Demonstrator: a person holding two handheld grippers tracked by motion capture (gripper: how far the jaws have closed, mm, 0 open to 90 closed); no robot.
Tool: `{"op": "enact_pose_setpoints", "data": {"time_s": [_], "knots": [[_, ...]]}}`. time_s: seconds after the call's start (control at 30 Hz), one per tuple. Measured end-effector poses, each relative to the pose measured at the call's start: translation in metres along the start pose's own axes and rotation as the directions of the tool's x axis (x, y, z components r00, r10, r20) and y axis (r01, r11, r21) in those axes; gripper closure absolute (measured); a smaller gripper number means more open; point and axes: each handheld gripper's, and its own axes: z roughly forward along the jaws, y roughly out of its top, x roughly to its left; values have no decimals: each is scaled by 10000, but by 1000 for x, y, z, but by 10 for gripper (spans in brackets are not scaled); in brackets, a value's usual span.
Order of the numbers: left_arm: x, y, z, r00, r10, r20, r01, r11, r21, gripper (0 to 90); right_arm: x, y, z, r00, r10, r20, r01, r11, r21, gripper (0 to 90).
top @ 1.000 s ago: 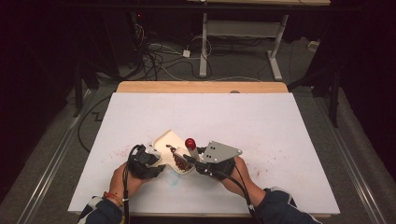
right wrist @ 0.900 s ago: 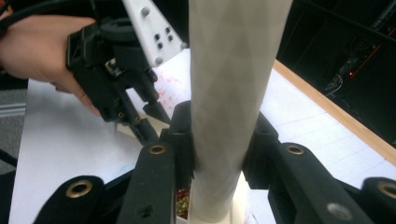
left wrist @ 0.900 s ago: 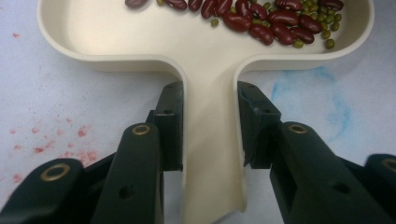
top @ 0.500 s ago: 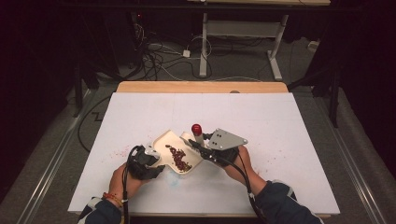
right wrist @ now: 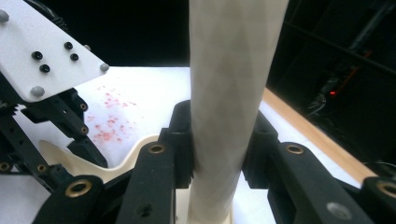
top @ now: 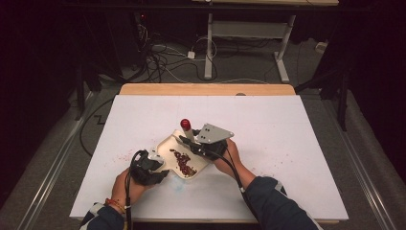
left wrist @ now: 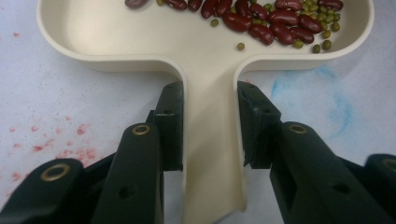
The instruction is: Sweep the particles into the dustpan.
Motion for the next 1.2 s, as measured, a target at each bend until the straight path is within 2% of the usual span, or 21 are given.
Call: {"op": "enact_pose_setpoints", "data": {"time_s": [0.07, 0.23, 0.47, 0.67, 0.87, 0.97, 1.07, 1.2], "knots": [[0, 1, -1, 10000, -43, 25, 43, 10000, -50, 636, 2, 1, 4, 9999, -131, -45, 131, 9999, 0, 704], [0, 1, -1, 9999, -87, 53, 88, 10000, -38, 636, 14, 5, 8, 9984, -256, -511, 263, 9995, 144, 704], [1, 1, -1, 9999, -91, 44, 91, 9999, -55, 636, 27, 13, 4, 9932, -38, -1159, 51, 9999, 107, 704], [1, 0, -1, 10000, -32, 37, 32, 10000, -53, 635, 26, 14, -2, 9957, -4, -926, 9, 10000, 52, 704], [1, -1, -1, 10000, -68, 59, 68, 9999, -73, 635, 15, 17, -18, 9982, 214, -564, -232, 9992, -313, 704], [3, -2, -2, 10000, -16, 47, 16, 10000, -12, 635, 11, 17, -26, 9991, 124, -400, -134, 9996, -256, 704], [3, -3, -2, 9999, -131, -11, 131, 9999, -69, 635, 4, 16, -36, 9995, 238, -229, -244, 9994, -251, 703], [4, -3, -2, 9999, -159, -63, 159, 9999, -62, 635, -9, 14, -57, 9996, 297, 16, -297, 9992, -250, 703]]}}
